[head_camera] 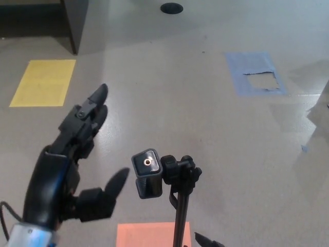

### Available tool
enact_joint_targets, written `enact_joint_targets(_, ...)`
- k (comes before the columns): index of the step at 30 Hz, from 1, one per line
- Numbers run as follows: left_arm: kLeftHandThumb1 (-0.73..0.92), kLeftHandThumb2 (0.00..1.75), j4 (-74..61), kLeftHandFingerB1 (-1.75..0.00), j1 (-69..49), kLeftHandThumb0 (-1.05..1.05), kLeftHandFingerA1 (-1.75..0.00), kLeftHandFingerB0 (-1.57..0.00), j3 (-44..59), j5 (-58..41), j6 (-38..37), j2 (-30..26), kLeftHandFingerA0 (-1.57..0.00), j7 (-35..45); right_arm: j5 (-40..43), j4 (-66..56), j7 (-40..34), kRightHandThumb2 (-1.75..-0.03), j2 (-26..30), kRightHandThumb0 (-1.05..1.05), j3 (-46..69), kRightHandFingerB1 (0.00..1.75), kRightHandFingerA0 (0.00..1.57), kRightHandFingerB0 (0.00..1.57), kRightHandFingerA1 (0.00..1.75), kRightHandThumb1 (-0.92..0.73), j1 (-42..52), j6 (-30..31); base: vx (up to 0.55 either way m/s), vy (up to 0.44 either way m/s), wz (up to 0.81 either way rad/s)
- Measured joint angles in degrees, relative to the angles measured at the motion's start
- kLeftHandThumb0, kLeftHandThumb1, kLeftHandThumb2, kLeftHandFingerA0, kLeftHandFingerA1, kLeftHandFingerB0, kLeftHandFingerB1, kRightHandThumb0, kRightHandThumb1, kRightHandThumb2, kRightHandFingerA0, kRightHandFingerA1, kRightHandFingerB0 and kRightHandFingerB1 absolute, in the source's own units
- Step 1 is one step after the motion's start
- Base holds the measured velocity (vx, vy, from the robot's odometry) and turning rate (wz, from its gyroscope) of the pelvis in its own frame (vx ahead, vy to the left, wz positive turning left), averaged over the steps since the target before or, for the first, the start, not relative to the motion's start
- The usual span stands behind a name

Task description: A phone stand is kept on the floor and the robot uses both its hands to grab it and uses its left hand to extend the phone stand by pulling it upwards

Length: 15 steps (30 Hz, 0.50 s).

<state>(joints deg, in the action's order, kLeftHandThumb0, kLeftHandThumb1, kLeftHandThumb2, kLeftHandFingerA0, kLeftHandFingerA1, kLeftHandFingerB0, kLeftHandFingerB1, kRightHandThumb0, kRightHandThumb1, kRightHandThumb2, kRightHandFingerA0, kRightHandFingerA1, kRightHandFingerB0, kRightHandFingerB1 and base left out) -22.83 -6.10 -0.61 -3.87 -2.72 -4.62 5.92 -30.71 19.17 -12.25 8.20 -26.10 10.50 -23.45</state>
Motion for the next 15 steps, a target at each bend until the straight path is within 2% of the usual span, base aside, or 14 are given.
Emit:
enact_joint_targets(1,0.48,0.95,0.73,-0.07,0.26,-0.84,-0.19,-0.06,0.32,-0.03,0.58,0.02,-0.08,-0.05,-0.15,0.0,-0.13,-1.07,0.04,-0.98,-0.05,0.32,0.0,0.0,0.3,-0.64,0.0,-0.14,0.0,0.0,0.0)
enact_joint_targets(2,0.48,0.93,1.31,-0.06,0.4,-0.84,-0.23,-0.01,0.59,-0.04,1.13,0.05,-0.11,-0.16,-0.3,0.01,-0.26,-1.1,0.09,-1.03,-0.1,0.27,0.0,0.0,0.25,-0.71,0.0,-0.28,0.0,0.0,0.0)
enact_joint_targets(5,0.48,0.93,3.02,-0.06,0.52,-0.84,-0.23,-0.01,1.33,0.0,3.37,1.0,-0.11,-0.95,-0.92,0.19,-0.94,-1.1,0.31,-1.03,-0.27,0.27,0.0,0.0,0.25,-0.71,-0.09,-0.53,0.0,0.0,0.0)
enact_joint_targets(6,0.5,0.75,3.23,-0.13,0.51,-0.99,-0.29,0.0,1.42,0.0,3.9,1.3,-0.11,-1.15,-1.05,0.26,-1.12,-1.1,0.35,-1.0,-0.3,0.3,0.0,0.0,0.28,-0.69,-0.12,-0.58,0.0,0.0,0.0)
enact_joint_targets(7,0.49,0.89,3.38,-0.09,0.39,-0.9,-0.32,-0.04,1.53,0.04,4.61,1.88,-0.06,-1.51,-1.25,0.46,-1.4,-1.12,0.41,-1.04,-0.35,0.28,0.0,0.0,0.26,-0.75,-0.21,-0.68,0.0,0.0,0.0)
enact_joint_targets(9,0.49,0.89,3.4,-0.09,-1.1,-0.89,-0.38,-0.07,1.35,0.09,5.97,3.84,-0.08,-2.56,-1.78,1.06,-2.04,-1.12,0.57,-1.04,-0.46,0.28,0.0,0.0,0.25,-0.74,-0.46,-0.79,0.0,0.0,0.0)
enact_joint_targets(12,0.49,0.89,3.37,-0.09,-4.39,-0.89,-0.38,-0.07,0.8,0.09,7.74,7.12,-0.08,-3.95,-2.62,2.15,-2.77,-1.12,0.86,-1.04,-0.53,0.28,0.0,0.0,0.25,-0.74,-0.94,-0.79,0.0,0.0,0.0)
enact_joint_targets(13,0.5,0.9,3.34,-0.1,-4.73,-0.89,-0.39,-0.06,0.77,0.11,8.05,7.44,-0.1,-4.2,-2.75,2.37,-2.91,-0.65,0.89,-1.05,-0.54,0.05,0.0,0.0,0.06,-0.61,-1.07,-0.79,0.0,0.0,0.0)
enact_joint_targets(14,0.5,0.9,3.21,-0.11,-5.54,-0.88,-0.38,-0.06,0.37,0.21,8.39,8.06,-0.1,-4.61,-2.74,2.8,-2.97,-1.06,0.86,-0.9,-0.36,0.4,0.0,0.0,0.36,-0.61,-1.45,-0.79,0.0,0.0,0.0)
enact_joint_targets(15,0.5,0.9,3.15,-0.11,-6.14,-0.88,-0.38,-0.06,0.06,0.29,8.48,8.46,-0.1,-4.8,-2.68,3.0,-2.96,-1.06,0.85,-0.9,-0.15,0.4,0.0,0.0,0.36,-0.61,-1.67,-0.78,0.0,0.0,0.0)
